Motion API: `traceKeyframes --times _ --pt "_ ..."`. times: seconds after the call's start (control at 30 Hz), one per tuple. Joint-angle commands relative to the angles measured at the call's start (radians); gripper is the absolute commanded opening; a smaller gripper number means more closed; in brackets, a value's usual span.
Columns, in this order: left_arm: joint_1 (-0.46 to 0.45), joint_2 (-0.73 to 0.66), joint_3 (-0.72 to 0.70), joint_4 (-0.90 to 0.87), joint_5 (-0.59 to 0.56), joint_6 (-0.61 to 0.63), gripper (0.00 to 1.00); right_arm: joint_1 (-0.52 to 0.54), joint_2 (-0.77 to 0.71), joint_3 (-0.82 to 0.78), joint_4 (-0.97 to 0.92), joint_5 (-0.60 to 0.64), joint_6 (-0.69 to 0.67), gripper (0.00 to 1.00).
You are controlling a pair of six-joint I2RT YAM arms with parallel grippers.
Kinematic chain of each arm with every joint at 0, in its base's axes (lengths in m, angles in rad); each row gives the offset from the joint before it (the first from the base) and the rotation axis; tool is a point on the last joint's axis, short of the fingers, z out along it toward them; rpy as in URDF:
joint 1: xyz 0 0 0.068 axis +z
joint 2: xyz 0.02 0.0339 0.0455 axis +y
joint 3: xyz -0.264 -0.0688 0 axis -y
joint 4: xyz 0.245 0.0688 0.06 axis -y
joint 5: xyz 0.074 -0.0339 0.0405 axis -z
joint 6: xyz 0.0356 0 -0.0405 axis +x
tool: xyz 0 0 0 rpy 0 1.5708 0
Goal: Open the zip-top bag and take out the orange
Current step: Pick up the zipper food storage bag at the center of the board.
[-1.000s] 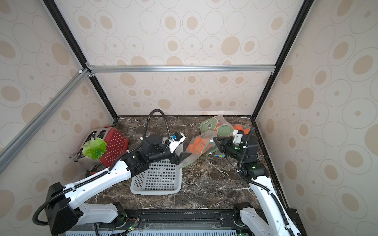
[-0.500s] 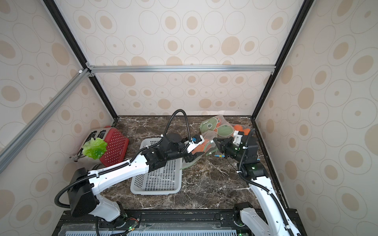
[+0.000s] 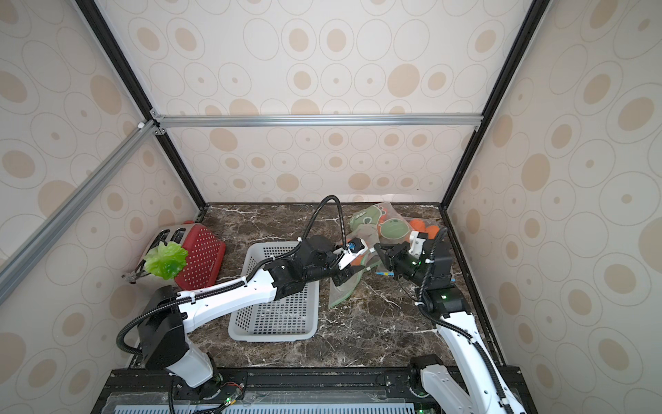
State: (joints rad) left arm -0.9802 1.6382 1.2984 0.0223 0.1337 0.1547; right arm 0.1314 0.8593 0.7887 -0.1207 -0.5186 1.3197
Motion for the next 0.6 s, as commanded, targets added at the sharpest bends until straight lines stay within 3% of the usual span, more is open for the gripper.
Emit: traceKeyframes --times 0.0,0.13,0.33,0.57 --pt "-0.015 -0.031 0.036 0.032 0.020 -0.023 0.61 -0.004 -0.002 -0.003 0.016 0.003 0.013 0.00" --pt "-0.020 -0.015 0.048 0.053 0.006 -0.096 0.61 -0.010 0.016 -0.010 0.036 -0.010 0.016 0.00" --pt "-0.023 0.023 0.044 0.051 -0.133 -0.106 0.50 -0.012 0.017 -0.022 0.044 -0.023 0.021 0.00" --pt "-0.023 0.045 0.059 0.052 -0.120 -0.113 0.40 -0.012 0.017 -0.022 0.058 -0.034 0.032 0.00"
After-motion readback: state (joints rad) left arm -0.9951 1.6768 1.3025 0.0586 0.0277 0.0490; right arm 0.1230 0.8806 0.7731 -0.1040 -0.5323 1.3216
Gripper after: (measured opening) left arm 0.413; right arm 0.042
